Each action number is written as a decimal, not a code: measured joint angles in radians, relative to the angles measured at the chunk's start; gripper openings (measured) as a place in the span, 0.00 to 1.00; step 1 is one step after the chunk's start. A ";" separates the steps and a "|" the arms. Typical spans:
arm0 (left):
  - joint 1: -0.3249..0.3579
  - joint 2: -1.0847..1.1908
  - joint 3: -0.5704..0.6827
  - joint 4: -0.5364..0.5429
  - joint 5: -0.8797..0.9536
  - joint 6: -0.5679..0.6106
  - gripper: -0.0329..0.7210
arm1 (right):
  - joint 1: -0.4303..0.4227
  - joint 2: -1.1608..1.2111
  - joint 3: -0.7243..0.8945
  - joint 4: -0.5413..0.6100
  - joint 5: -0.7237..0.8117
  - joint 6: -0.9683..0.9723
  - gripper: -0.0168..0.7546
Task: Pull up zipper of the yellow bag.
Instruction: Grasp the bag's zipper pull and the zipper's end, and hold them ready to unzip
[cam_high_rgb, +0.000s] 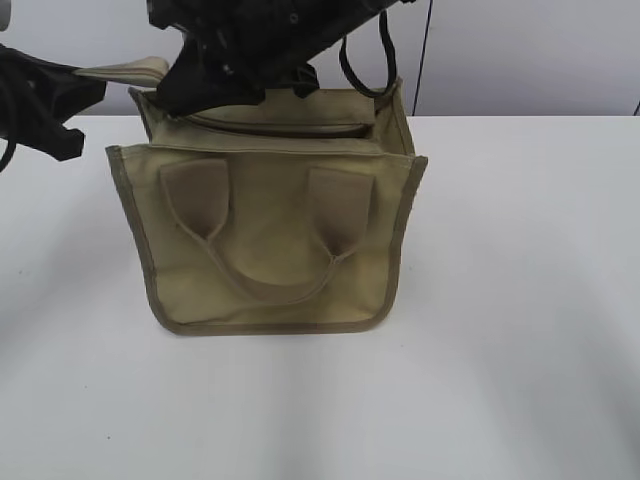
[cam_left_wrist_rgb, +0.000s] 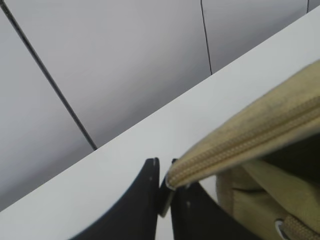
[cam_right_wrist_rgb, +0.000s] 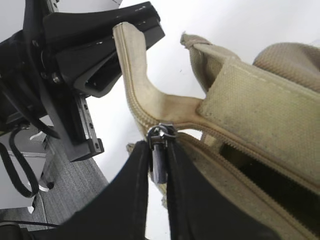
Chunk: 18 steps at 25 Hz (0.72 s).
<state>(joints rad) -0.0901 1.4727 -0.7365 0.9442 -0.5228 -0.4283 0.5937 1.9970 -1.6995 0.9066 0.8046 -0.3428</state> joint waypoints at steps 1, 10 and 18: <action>-0.001 0.000 0.000 0.002 -0.002 0.000 0.12 | -0.004 0.000 0.000 -0.012 0.003 -0.002 0.09; -0.009 -0.001 0.000 -0.014 -0.010 0.002 0.05 | -0.008 0.000 -0.004 -0.102 -0.012 -0.009 0.09; -0.008 -0.073 0.001 -0.063 0.067 0.002 0.05 | 0.017 0.024 -0.004 -0.030 -0.065 -0.089 0.09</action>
<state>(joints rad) -0.0984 1.3993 -0.7355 0.8814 -0.4560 -0.4265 0.6111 2.0213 -1.7031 0.8768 0.7395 -0.4315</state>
